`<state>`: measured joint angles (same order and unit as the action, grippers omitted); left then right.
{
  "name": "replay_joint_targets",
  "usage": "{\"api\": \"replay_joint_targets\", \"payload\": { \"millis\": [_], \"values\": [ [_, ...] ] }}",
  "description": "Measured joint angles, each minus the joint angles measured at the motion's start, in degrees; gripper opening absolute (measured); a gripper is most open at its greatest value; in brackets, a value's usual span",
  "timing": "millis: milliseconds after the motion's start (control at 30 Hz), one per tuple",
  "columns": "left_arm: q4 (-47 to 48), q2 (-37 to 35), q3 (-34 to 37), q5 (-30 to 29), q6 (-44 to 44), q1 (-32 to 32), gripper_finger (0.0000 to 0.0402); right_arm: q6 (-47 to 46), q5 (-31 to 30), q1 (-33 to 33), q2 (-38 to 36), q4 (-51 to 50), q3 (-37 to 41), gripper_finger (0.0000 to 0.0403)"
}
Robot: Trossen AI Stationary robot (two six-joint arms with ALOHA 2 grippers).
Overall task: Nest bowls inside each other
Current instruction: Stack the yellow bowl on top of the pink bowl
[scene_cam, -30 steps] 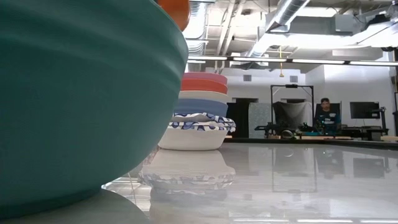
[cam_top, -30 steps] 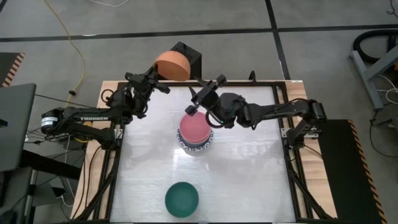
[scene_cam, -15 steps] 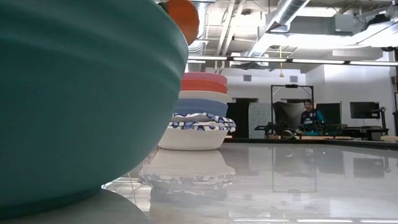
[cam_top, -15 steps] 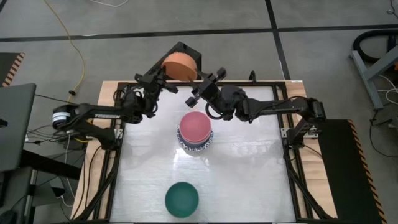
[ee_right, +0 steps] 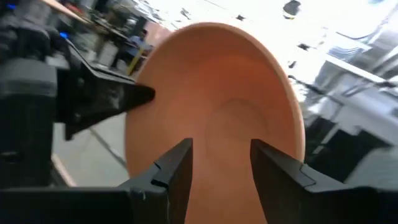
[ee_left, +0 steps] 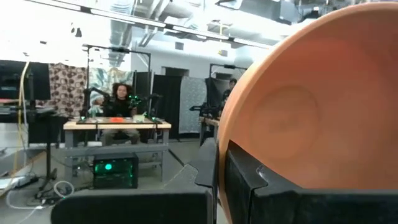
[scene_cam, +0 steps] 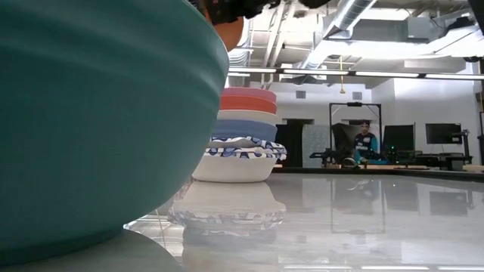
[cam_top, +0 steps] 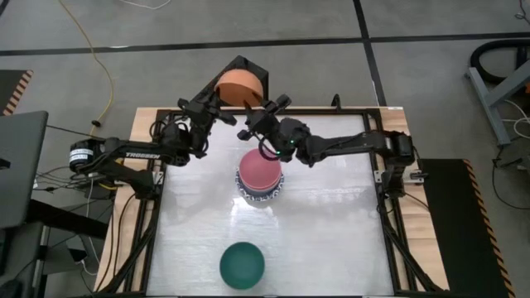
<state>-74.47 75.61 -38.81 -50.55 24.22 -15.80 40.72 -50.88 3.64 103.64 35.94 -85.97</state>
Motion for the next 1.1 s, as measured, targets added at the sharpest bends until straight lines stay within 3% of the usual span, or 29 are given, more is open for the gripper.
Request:
{"api": "replay_joint_targets", "payload": {
  "millis": [133, 633, 833, 1100],
  "values": [
    [0.0, 0.0, 0.0, -1.2, 2.5, 0.4, 0.0000, 7.0, -3.1, -0.7, 2.2, 5.8, 0.0, 0.0179],
    [-0.1, 0.0, 0.0, -2.2, 3.8, 0.1, 0.0000, 22.7, -3.9, -6.3, 2.6, 19.1, 0.0, 0.0179],
    [-0.1, 0.0, 0.0, -2.2, 4.1, 0.5, 0.0000, 22.2, -5.7, -2.5, 2.6, 17.9, 0.0, 0.0179],
    [0.0, 0.0, -0.1, -2.5, 4.3, 0.6, 0.0000, 14.4, -6.8, 0.5, 2.6, 10.0, 0.0, 0.0179]
  ]
}}
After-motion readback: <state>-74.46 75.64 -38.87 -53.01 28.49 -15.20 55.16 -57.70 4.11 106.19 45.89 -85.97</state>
